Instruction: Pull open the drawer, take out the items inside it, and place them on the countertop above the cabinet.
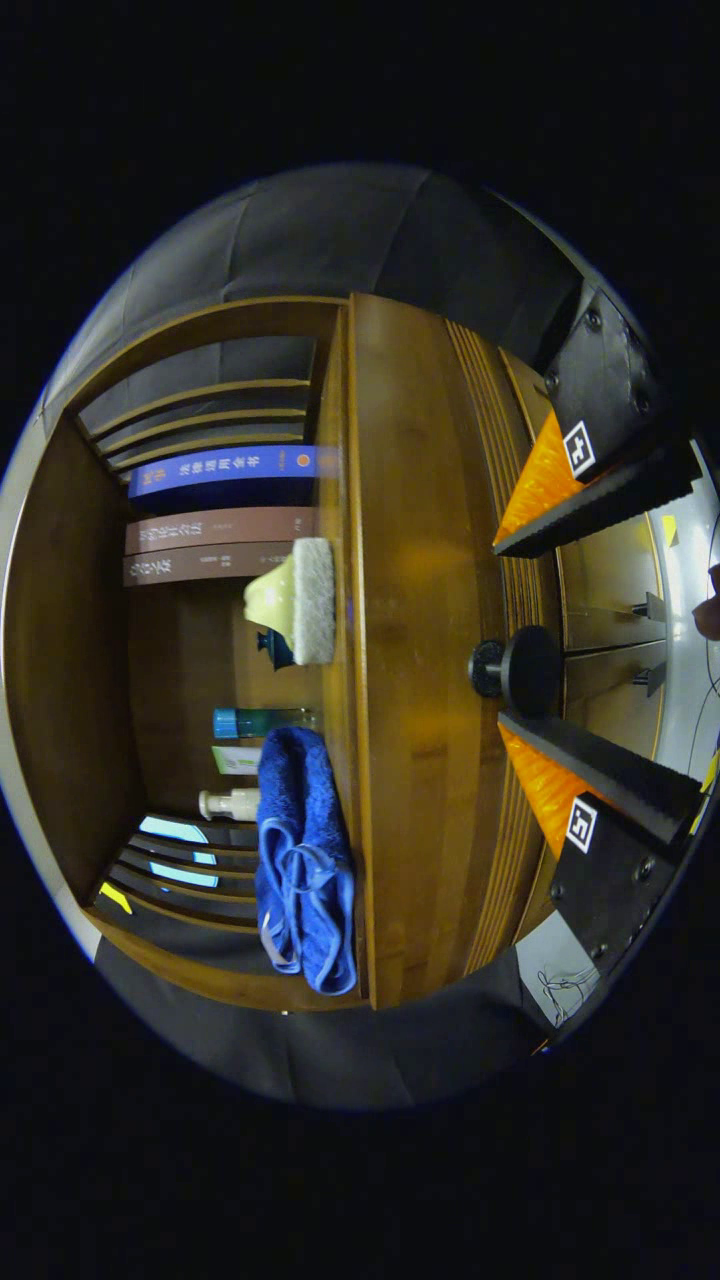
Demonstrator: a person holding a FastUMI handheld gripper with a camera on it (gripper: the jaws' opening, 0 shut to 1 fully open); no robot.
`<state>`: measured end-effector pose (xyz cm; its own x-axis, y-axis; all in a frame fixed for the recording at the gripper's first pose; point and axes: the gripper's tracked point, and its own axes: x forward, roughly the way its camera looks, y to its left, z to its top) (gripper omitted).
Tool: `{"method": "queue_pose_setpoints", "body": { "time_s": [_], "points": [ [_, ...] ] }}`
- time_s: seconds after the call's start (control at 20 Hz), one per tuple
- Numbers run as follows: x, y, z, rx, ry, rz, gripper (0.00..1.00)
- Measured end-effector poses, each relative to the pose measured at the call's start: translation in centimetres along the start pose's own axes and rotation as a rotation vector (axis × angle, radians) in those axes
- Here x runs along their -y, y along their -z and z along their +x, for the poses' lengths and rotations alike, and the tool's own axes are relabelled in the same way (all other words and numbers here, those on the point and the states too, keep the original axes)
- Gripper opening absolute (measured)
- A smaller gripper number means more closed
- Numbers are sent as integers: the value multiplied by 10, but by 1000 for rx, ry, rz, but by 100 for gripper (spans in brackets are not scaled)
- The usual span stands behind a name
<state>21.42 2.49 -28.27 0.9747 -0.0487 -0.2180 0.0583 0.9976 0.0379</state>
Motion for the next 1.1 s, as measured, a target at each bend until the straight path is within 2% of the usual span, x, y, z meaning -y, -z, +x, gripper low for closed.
{"method": "queue_pose_setpoints", "body": {
  "time_s": [0.15, 0.3, 0.6, 0.95, 1.1],
  "points": [
    [0, -23, -21, 22, -9, -61, 100],
    [-3, -59, -51, 99, -10, -97, 100],
    [-12, -106, -115, 154, -27, -52, 99],
    [1, -145, -168, 143, -25, 27, 99],
    [9, -157, -187, 132, -19, 24, 99]
  ]
}}
